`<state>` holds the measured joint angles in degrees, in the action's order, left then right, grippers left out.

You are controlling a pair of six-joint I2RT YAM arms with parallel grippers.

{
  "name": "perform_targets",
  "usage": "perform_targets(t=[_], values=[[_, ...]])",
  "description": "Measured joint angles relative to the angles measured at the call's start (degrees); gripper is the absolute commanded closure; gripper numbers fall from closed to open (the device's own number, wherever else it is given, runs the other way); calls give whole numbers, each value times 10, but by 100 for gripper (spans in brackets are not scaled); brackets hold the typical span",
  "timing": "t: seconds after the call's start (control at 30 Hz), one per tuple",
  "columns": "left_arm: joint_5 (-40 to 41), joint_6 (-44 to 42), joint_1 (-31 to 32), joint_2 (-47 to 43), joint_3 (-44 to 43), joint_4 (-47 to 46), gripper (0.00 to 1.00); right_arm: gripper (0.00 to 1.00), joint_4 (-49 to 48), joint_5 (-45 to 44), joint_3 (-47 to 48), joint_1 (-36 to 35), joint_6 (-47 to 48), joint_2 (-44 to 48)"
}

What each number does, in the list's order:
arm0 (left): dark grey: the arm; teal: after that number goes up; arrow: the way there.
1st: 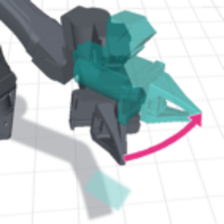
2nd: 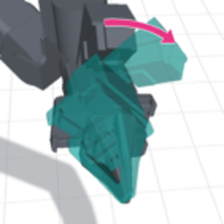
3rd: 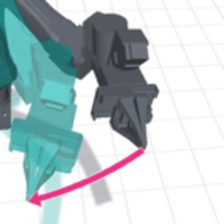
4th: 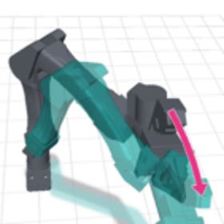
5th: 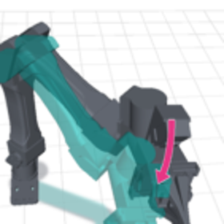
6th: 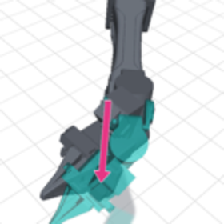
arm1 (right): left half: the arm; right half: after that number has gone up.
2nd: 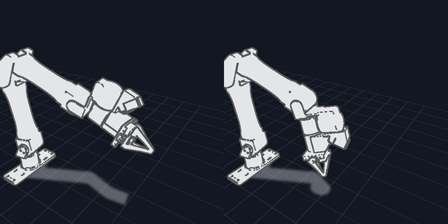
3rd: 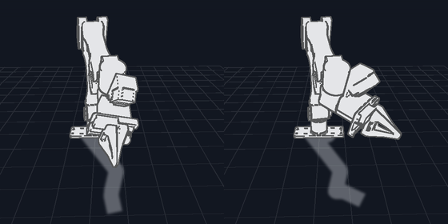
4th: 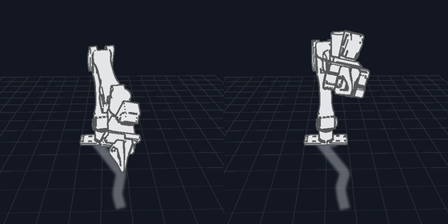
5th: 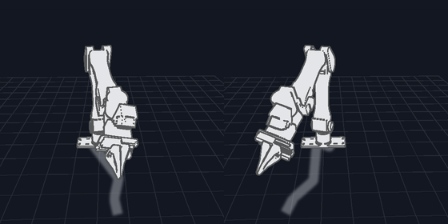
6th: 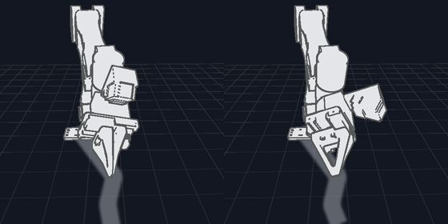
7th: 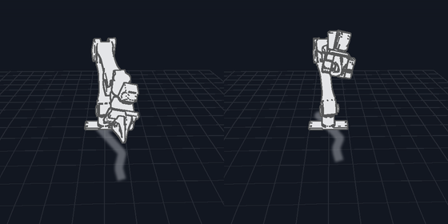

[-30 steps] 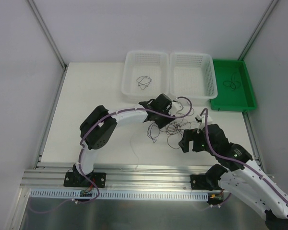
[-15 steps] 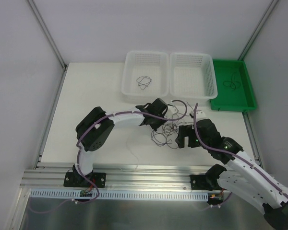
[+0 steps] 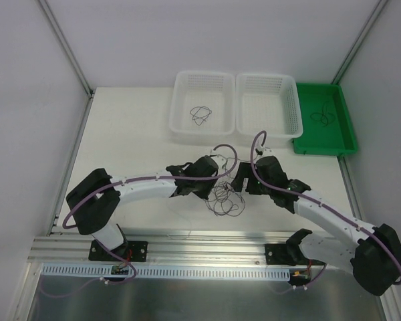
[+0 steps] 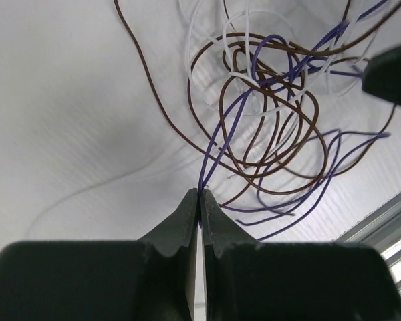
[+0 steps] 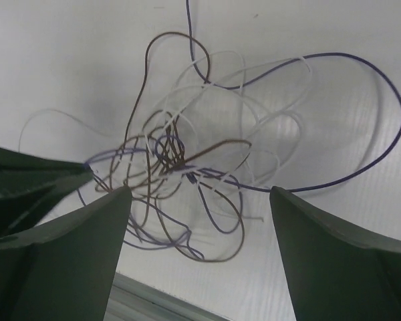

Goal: Untangle the cables
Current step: Untie the cable.

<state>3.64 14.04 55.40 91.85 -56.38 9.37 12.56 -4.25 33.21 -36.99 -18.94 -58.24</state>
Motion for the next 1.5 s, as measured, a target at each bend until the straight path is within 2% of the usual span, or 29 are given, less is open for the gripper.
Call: perform_targets(t=[0.23, 0.43, 0.47, 0.53, 0.57, 0.63, 0.67, 0.73, 0.87, 1.1, 1.27, 1.43, 1.5], values=[[56, 126, 43, 1, 45, 5, 100, 16, -81, 12, -11, -9, -57, -92], [94, 193, 57, 1, 45, -12, 100, 28, -119, 5, -12, -35, -76, -155], [98, 200, 59, 1, 45, -16, 100, 35, -126, 5, -12, -38, -77, -164], [105, 212, 65, 1, 46, -20, 100, 42, -140, 5, -12, -39, -79, -180], [105, 220, 66, 2, 47, -23, 100, 56, -148, 5, -12, -40, -80, -189], [105, 231, 66, 4, 50, -29, 100, 70, -163, 7, -12, -40, -82, -200], [106, 238, 65, 7, 54, -35, 100, 85, -169, 10, -12, -40, -83, -204], [106, 245, 66, 7, 64, -43, 100, 98, -173, 16, -12, -40, -82, -206], [122, 260, 65, 6, 93, -56, 100, 99, -152, 17, -13, -42, -59, -173], [130, 281, 47, -57, 122, -110, 100, 99, -56, 17, -3, -49, 7, 34], [90, 297, 6, -125, 139, -168, 100, 99, -7, 6, 12, -44, 47, 131], [47, 304, -19, -197, 173, -188, 100, 99, 18, 21, 26, -32, 74, 148], [34, 303, -26, -225, 185, -182, 97, 99, 18, 41, 29, -32, 87, 141]])
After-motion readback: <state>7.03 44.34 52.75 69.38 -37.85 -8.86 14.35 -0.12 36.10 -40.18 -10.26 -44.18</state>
